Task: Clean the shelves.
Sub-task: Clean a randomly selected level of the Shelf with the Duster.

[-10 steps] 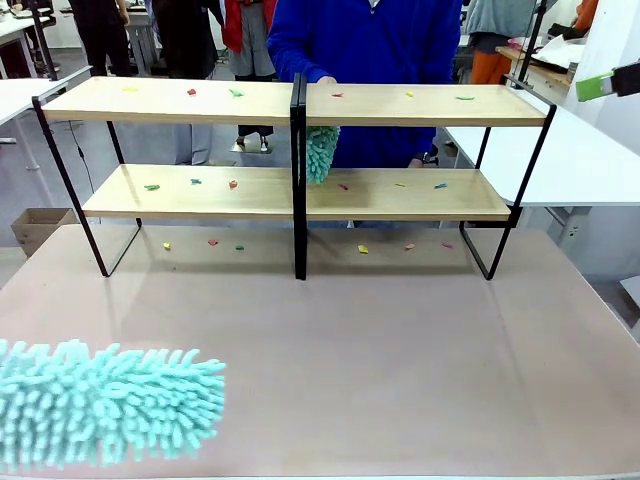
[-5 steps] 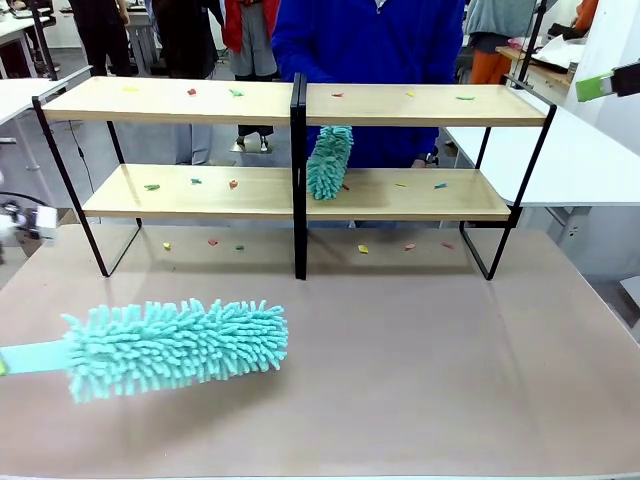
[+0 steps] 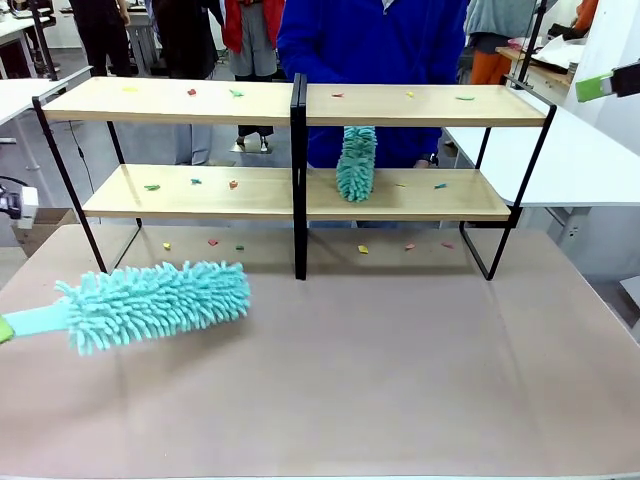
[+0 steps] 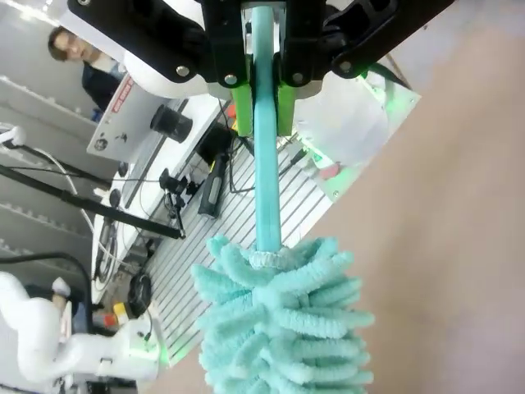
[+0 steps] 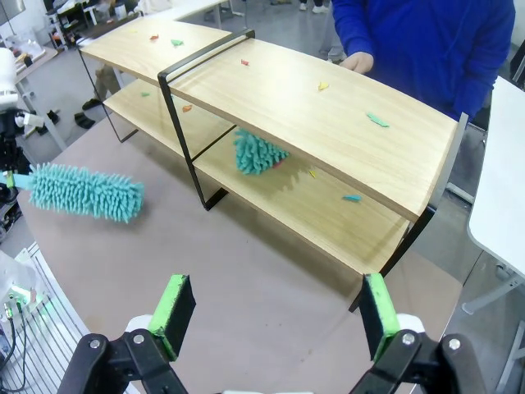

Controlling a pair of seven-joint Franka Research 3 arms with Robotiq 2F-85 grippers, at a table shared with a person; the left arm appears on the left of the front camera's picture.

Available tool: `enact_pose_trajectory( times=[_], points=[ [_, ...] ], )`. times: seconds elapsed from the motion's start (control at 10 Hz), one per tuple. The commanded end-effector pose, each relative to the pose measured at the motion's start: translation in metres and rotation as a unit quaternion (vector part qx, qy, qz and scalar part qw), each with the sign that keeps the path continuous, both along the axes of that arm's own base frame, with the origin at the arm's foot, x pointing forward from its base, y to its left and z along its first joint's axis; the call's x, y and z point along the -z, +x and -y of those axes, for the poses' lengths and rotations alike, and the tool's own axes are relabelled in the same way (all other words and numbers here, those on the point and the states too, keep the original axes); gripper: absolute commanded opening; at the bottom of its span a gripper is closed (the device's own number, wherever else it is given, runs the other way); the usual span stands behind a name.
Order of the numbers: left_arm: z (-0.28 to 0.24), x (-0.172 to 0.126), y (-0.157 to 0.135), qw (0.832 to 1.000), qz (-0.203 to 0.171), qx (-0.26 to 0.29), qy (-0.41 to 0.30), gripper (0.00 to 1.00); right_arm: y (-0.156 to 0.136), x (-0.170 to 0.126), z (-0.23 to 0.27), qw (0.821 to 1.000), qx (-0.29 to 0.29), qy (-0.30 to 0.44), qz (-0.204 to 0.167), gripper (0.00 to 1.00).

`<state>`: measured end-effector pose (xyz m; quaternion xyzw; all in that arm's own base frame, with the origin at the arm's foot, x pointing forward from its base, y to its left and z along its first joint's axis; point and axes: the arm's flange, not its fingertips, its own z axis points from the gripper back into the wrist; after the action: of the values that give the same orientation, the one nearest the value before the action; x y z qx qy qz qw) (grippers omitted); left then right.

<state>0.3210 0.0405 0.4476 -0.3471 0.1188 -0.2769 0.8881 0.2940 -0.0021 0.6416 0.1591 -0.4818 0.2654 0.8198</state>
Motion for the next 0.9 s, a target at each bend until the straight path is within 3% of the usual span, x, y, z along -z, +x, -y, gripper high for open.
enact_pose_trajectory(
  times=[0.0, 0.2, 0.5, 0.8],
  points=[
    [0.017, 0.001, 0.004, 1.0, 0.001, -0.017, -0.014, 0.13, 0.0, 0.001, 0.0, 1.0, -0.004, 0.0, 0.002, 1.0],
    [0.05, 0.015, 0.013, 0.999, 0.024, -0.027, -0.003, 0.13, 0.0, 0.001, 0.0, 1.0, -0.004, 0.0, 0.002, 1.0],
    [0.079, 0.024, 0.05, 0.994, 0.068, -0.085, 0.021, 0.13, 0.0, 0.001, 0.0, 1.0, -0.004, 0.0, 0.002, 1.0],
    [0.098, 0.04, 0.08, 0.991, 0.075, -0.093, 0.061, 0.13, 0.0, 0.001, 0.0, 1.0, -0.004, 0.0, 0.002, 1.0]
  ],
)
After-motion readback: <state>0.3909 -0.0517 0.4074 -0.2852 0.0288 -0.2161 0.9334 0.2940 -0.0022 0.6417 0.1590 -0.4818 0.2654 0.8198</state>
